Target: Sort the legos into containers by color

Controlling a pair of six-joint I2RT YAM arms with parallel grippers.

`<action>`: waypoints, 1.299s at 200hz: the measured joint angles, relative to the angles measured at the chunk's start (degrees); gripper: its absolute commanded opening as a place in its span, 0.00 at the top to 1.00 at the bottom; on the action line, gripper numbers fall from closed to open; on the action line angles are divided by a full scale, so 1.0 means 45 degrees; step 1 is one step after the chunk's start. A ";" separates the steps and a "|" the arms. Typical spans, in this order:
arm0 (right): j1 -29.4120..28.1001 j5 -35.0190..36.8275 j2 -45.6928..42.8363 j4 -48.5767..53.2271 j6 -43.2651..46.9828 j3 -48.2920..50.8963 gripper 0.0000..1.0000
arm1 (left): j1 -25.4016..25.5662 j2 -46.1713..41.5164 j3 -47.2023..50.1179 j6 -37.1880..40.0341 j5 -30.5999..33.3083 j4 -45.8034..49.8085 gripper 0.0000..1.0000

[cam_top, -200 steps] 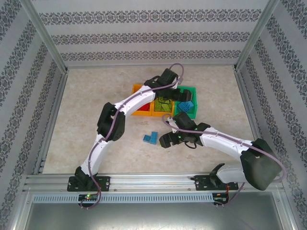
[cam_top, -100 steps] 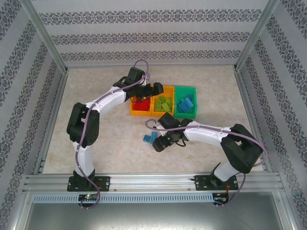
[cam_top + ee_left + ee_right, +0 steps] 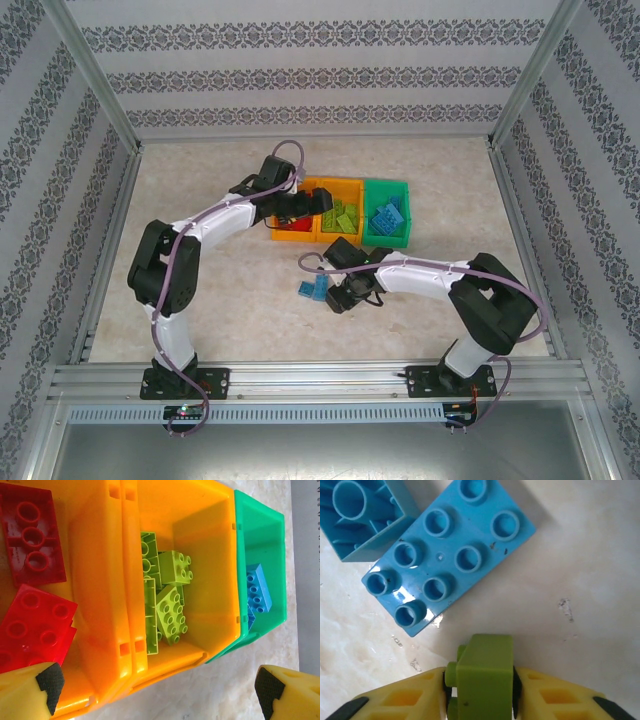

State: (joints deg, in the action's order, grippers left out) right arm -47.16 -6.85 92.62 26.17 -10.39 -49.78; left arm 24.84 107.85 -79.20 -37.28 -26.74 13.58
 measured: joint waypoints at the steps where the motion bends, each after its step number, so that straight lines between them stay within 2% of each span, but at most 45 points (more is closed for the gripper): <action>1: 0.0005 0.0005 0.0000 0.0005 0.0005 0.0000 0.66 | 0.0000 -0.0010 0.0000 0.0010 0.0000 0.0000 0.00; 41: 0.0398 -0.0034 -0.0899 -0.0189 -0.0287 0.0146 0.68 | -0.0049 -0.0806 0.0617 0.0325 0.0413 0.0000 0.00; 68: 0.1496 -0.0155 -0.1875 -0.0539 -0.0495 0.0010 0.68 | -0.0049 -0.1302 0.1190 0.0563 0.0777 0.0053 0.00; 95: 0.2793 -0.0529 -0.1860 -0.0772 -0.0821 -0.0855 0.67 | -0.0049 -0.1802 0.1797 0.0806 0.1117 0.0287 0.00; 125: 0.4002 -0.1078 -0.0568 -0.0918 -0.1409 -0.3041 0.68 | -0.0049 -0.2322 0.2565 0.1132 0.1433 0.0568 0.00; 167: 0.4998 -0.1598 0.2176 -0.1103 -0.2409 -0.5736 0.64 | 0.0204 -0.2827 0.3337 0.1637 0.2331 0.1574 0.00; 206: 0.5566 -0.2093 0.3886 -0.1049 -0.3220 -0.6960 0.55 | 0.1549 -0.2934 0.3410 0.2011 0.3449 0.2395 0.01; 260: 0.5620 -0.2157 0.4095 -0.1054 -0.3711 -0.7402 0.47 | 0.3254 -0.2526 0.2968 0.2307 0.4454 0.3400 0.04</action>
State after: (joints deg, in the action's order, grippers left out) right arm -21.87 -16.56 111.04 21.43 -27.09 -83.09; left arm 39.48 96.49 -65.84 -26.89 -6.70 28.88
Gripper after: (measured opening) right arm 0.524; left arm 0.965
